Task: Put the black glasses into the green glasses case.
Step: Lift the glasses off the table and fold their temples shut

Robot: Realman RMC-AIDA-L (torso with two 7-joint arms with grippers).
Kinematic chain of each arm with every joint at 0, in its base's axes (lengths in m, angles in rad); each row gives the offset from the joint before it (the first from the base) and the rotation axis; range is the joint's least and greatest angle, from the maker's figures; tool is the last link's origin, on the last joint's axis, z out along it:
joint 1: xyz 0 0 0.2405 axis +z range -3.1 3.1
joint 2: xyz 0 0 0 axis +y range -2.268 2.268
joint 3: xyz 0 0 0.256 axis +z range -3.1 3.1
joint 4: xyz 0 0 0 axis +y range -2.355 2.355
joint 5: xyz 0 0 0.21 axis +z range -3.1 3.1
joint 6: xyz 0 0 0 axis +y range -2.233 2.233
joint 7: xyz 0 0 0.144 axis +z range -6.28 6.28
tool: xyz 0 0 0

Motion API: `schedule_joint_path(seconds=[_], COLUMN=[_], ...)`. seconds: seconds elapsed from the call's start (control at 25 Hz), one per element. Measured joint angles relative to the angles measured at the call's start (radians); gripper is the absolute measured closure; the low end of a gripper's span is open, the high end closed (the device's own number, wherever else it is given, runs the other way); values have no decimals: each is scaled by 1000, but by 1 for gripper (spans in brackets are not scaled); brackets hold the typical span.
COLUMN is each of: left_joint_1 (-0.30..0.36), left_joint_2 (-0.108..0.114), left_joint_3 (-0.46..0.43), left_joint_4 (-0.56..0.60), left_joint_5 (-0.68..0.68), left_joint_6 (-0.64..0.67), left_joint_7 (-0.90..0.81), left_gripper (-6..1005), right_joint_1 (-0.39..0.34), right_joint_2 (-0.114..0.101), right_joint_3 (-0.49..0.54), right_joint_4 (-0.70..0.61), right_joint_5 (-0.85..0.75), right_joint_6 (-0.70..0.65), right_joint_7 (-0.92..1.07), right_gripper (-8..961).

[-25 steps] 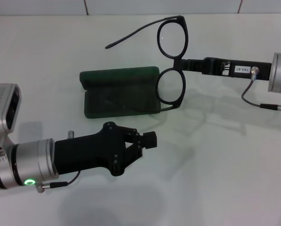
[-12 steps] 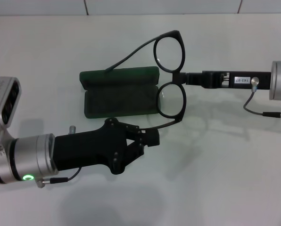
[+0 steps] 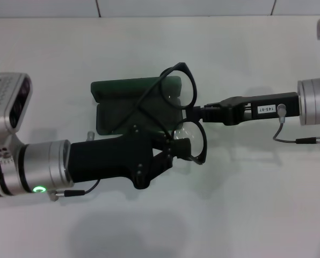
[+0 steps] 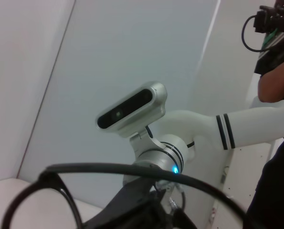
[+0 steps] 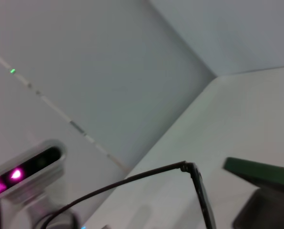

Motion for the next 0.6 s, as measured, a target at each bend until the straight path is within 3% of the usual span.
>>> schedule_joint_path(seconds=[0.6], left_joint_1=[-30], left_joint_2=[-3], left_joint_3=[0], left_joint_4=[0], left_joint_5=[-9], left_joint_6=[-10], left_joint_7=[-1], left_gripper=[991], right_joint_1=[-5], right_joint_2=[1], right_joint_3=[-9], right_joint_4=[-42], right_joint_5=[1], right_joint_6=[-91], right_joint_7=[-19], right_gripper=[892])
